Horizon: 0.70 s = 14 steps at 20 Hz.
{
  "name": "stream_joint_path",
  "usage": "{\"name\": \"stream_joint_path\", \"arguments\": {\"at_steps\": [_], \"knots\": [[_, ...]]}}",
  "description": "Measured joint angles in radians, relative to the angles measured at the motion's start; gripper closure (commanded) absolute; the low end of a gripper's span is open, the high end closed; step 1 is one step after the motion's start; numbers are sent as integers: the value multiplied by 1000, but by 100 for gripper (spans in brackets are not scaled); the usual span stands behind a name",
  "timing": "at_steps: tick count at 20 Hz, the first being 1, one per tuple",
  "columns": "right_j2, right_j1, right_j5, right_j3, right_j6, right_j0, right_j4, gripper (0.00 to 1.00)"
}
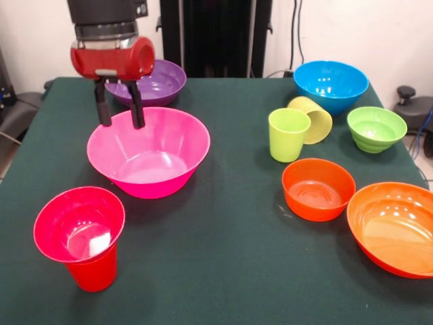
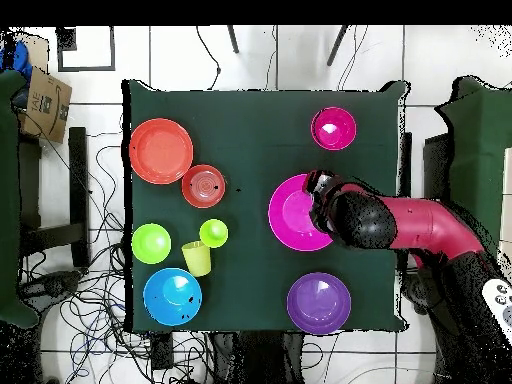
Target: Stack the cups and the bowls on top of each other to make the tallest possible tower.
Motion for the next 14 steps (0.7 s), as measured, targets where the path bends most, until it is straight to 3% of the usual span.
{"name": "stream_joint_path", "arguments": {"at_steps": [14], "knots": [[174,-267,0,76,0,5,-73,0]]}}
